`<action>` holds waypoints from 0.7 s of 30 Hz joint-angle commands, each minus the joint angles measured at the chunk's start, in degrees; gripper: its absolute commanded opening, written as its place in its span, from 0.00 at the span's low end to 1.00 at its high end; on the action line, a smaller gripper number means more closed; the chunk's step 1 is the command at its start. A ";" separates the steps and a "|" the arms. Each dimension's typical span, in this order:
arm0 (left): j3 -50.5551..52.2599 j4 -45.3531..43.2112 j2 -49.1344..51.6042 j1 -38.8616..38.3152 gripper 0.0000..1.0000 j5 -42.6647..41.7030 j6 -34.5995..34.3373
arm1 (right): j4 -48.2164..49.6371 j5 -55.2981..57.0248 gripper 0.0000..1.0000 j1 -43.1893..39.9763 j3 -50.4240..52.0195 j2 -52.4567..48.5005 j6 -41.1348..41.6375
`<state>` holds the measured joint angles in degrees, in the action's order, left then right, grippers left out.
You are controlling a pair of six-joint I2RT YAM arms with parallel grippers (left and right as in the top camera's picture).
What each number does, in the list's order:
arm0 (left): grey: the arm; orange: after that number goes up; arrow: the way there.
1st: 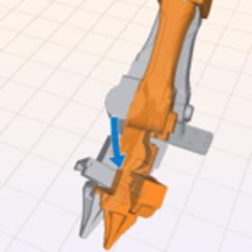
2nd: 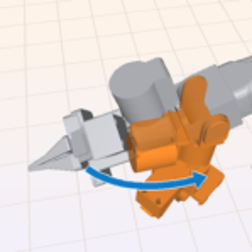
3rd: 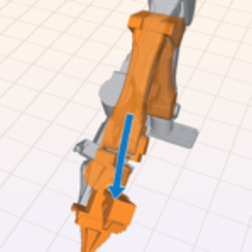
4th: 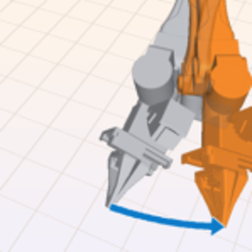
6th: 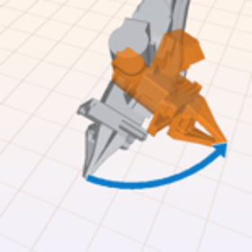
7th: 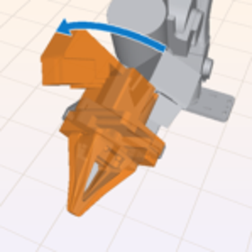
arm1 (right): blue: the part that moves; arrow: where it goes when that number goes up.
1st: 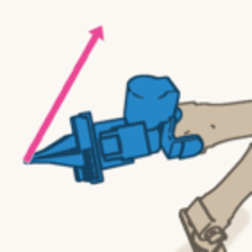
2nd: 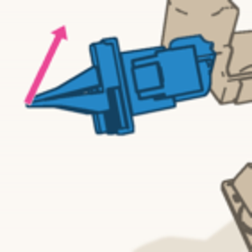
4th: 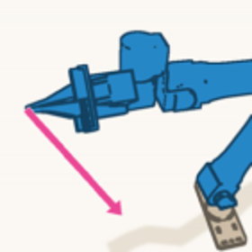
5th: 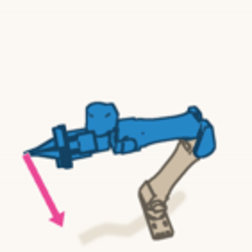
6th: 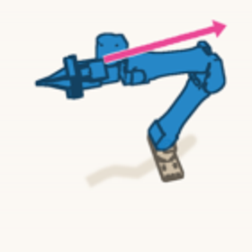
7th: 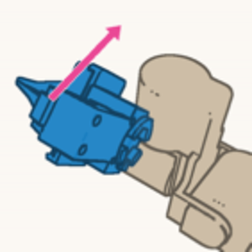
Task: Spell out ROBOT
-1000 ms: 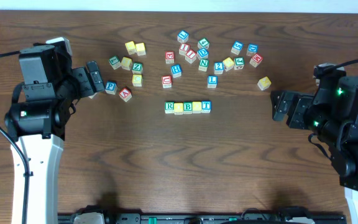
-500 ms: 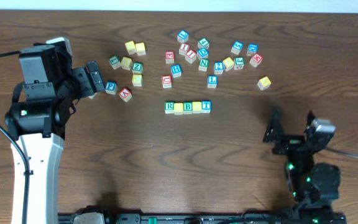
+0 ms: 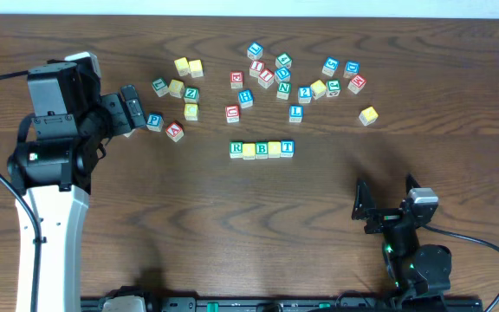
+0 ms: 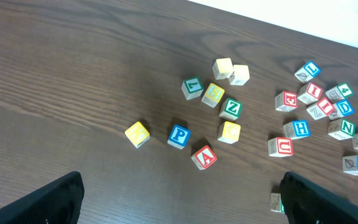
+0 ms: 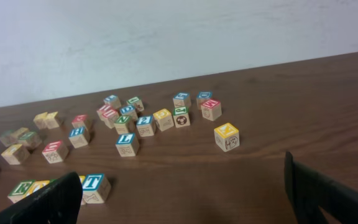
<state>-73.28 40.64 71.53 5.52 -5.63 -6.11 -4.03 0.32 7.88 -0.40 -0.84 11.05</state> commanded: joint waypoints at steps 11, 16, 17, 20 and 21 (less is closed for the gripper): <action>-0.72 0.11 -0.04 0.20 0.99 0.33 0.52 | -0.26 -0.90 0.99 0.42 0.11 0.46 -1.29; 0.76 0.39 -3.06 0.31 0.99 1.42 1.57 | -0.28 -0.87 0.99 0.42 0.09 0.46 -1.29; 2.47 -0.24 -4.63 0.28 0.99 1.92 1.60 | -0.28 -0.90 0.99 0.42 0.11 0.46 -1.27; 18.88 -15.61 -15.85 0.24 0.99 2.03 1.57 | -0.28 -0.90 0.99 0.42 0.11 0.46 -1.27; 27.17 -22.86 -21.55 0.26 0.99 2.05 1.57 | -0.26 -0.87 0.99 0.42 0.09 0.46 -1.29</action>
<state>-60.36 26.61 59.94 5.54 -4.47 -5.52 -4.08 -0.27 7.97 -0.40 -0.75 10.37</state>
